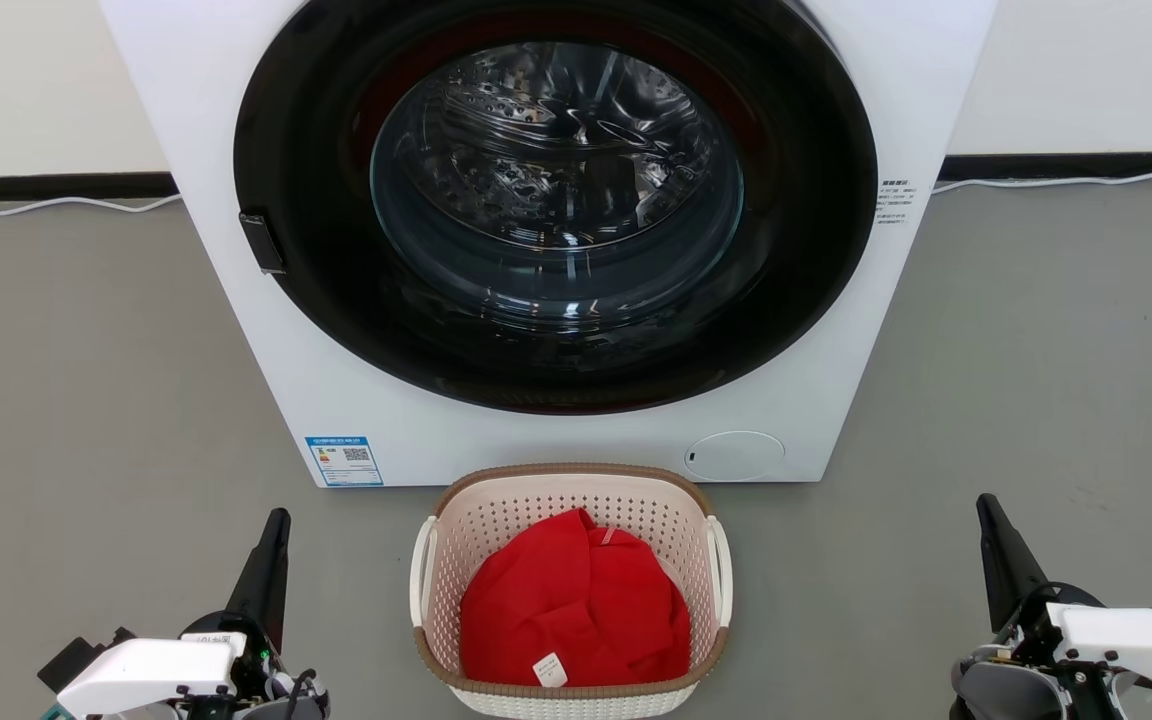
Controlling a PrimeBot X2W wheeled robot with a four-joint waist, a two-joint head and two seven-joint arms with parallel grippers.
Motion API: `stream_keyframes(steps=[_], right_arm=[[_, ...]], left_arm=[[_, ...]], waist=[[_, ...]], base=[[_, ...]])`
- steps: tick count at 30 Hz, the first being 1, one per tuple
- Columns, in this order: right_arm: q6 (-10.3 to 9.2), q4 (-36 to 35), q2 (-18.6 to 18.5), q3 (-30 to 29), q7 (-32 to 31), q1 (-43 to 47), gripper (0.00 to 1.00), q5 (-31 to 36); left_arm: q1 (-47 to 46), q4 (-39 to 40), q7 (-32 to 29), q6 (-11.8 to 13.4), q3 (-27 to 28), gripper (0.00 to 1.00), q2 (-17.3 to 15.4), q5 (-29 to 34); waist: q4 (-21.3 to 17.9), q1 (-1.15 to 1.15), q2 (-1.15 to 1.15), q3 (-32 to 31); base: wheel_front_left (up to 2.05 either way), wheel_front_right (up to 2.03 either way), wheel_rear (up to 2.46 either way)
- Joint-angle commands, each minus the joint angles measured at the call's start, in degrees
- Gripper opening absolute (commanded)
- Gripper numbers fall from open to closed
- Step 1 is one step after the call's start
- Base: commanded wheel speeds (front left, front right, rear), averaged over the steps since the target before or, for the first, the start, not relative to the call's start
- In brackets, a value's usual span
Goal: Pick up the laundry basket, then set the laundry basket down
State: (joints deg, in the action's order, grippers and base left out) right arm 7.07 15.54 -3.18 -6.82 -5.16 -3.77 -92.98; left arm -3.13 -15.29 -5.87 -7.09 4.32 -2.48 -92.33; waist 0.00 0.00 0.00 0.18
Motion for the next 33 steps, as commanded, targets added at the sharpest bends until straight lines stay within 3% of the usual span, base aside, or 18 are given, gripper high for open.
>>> stream_keyframes(steps=[1, 33], right_arm=[[0.42, -1.6, -0.4, 1.3, -0.6, -2.3, 0.00, 0.0], [0.42, -1.5, -0.2, 0.9, -0.8, -2.4, 0.00, 0.3]], left_arm=[[-3.0, 1.3, -0.3, -0.4, 1.8, 0.00, -0.7, -0.1], [-3.0, 1.2, -0.4, -0.4, 2.0, 0.00, -0.6, 0.0]], waist=[[0.0, 0.00, 0.00, 0.0], [0.0, 0.00, 0.00, 0.0]], base=[[0.00, 0.00, 0.00], [0.00, 0.00, 0.00]])
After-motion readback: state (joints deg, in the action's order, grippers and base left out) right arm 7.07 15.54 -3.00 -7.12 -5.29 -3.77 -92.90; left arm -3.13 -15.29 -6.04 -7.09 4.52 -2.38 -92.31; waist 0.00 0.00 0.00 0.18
